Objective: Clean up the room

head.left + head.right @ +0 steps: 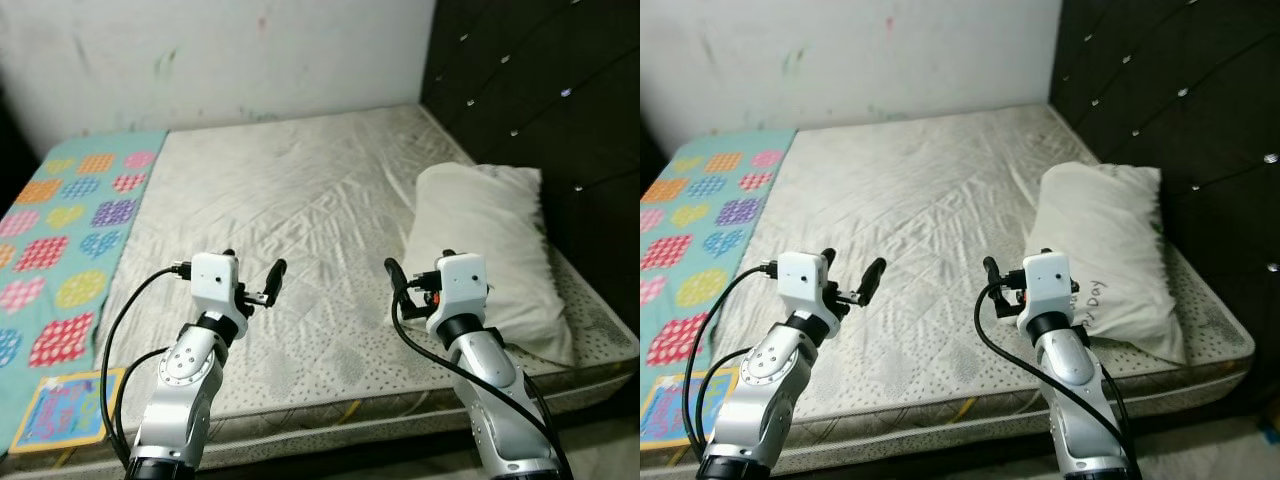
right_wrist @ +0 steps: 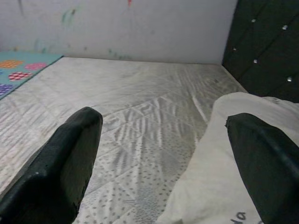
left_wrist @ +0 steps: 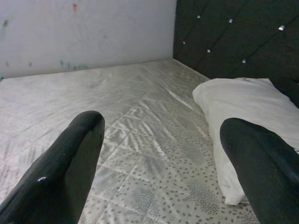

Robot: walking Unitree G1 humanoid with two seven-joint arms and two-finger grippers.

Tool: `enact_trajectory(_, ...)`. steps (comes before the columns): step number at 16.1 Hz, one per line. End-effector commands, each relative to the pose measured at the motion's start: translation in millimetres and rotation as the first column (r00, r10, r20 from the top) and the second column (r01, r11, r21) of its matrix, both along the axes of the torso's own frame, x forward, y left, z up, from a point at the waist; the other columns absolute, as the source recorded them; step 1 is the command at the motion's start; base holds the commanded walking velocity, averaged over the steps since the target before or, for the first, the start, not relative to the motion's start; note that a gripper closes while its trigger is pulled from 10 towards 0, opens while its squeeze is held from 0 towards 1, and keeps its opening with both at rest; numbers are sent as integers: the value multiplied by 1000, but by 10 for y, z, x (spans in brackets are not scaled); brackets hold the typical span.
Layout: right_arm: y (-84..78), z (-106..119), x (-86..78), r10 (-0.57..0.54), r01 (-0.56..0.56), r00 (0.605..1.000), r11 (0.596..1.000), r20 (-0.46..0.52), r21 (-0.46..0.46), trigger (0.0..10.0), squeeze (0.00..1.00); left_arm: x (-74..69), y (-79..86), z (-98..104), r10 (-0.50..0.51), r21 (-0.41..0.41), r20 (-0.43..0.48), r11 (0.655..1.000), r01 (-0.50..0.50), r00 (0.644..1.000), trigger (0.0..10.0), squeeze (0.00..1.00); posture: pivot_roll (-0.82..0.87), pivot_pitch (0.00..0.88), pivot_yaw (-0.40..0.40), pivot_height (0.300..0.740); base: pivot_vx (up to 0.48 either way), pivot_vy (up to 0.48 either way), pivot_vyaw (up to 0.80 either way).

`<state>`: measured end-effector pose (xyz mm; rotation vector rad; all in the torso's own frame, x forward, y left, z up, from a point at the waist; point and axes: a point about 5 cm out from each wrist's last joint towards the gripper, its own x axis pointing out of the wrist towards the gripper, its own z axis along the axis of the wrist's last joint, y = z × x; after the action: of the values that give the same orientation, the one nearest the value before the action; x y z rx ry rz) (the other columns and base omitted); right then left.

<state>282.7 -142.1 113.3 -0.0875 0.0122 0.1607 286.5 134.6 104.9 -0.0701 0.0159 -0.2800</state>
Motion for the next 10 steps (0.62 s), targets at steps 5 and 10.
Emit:
enact_trajectory(5, 37, 14, 20, 11, -11, 1000, 1000, 10, -1, 10000, 0, 34, 27, -1, 6, 11, -4, 1000, -6, 1000, 10000, 0, -212, 0, 72, 740, 338, 0, 0)
enact_trajectory(10, 44, -2, 23, 17, -17, 1000, 1000, 8, -2, 10000, 0, 32, 20, -4, 3, 11, -4, 1000, -3, 1000, 10000, 0, -206, 0, 72, 740, 312, 0, 0)
